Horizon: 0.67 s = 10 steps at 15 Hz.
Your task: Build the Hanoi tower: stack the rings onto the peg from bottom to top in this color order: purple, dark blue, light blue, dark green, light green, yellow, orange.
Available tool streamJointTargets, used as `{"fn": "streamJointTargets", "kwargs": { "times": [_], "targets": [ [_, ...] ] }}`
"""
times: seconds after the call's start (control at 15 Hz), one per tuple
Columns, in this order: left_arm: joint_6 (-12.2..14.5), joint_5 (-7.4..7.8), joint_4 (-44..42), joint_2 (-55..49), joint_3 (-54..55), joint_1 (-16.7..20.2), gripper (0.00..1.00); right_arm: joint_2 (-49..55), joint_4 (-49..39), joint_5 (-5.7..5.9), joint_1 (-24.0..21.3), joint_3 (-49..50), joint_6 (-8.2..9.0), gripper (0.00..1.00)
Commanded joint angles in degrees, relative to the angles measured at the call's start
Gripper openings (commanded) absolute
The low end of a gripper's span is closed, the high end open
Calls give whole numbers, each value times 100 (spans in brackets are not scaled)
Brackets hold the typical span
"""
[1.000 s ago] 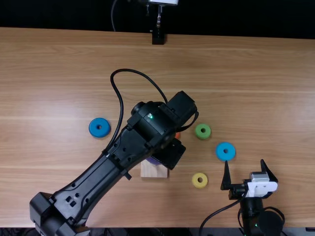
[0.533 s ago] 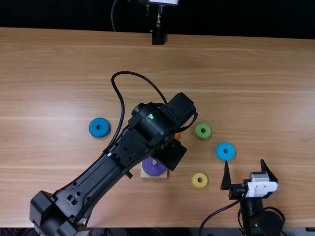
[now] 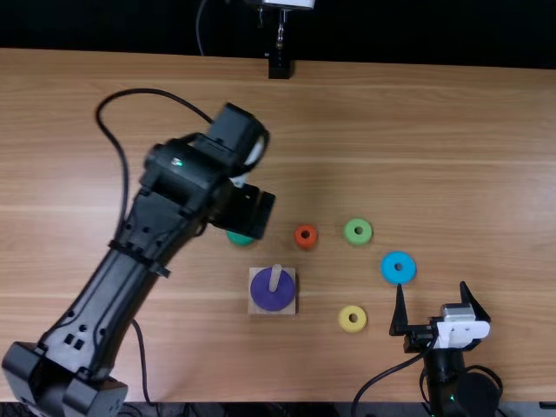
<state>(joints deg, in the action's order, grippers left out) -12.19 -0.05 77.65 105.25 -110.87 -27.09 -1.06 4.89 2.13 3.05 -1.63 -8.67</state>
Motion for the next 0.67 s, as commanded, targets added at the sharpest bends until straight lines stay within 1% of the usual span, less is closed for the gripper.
{"fn": "streamJointTargets", "kwargs": {
  "times": [0.0, 0.13, 0.2, 0.27, 0.33, 0.4, 0.47, 0.53, 0.6],
  "targets": [
    [27, -79, -23, -189, 57, 389, 100, 106, 66, 51, -68, 66, 33, 100],
    [132, -79, -34, -224, 408, 960, 100, 106, 66, 51, -68, 75, 33, 100],
    [343, -79, -44, -224, 646, 1197, 100, 106, 66, 51, -68, 75, 33, 100],
    [691, -79, -255, -207, 848, 1400, 100, 106, 66, 51, -68, 75, 33, 100],
    [1071, -37, -962, -207, 1287, 1575, 100, 106, 66, 51, -68, 75, 33, 100],
    [1335, 5, -1711, -207, 1806, 1681, 100, 106, 66, 51, -68, 75, 33, 100],
    [1398, 5, -2375, -207, 2192, 1698, 100, 106, 66, 61, -68, 75, 33, 100],
    [1398, 5, -2903, -198, 2500, 1690, 100, 106, 66, 51, -68, 75, 33, 100],
    [1398, 16, -3251, -180, 2764, 1690, 100, 106, 66, 51, -68, 75, 33, 100]
  ]
}}
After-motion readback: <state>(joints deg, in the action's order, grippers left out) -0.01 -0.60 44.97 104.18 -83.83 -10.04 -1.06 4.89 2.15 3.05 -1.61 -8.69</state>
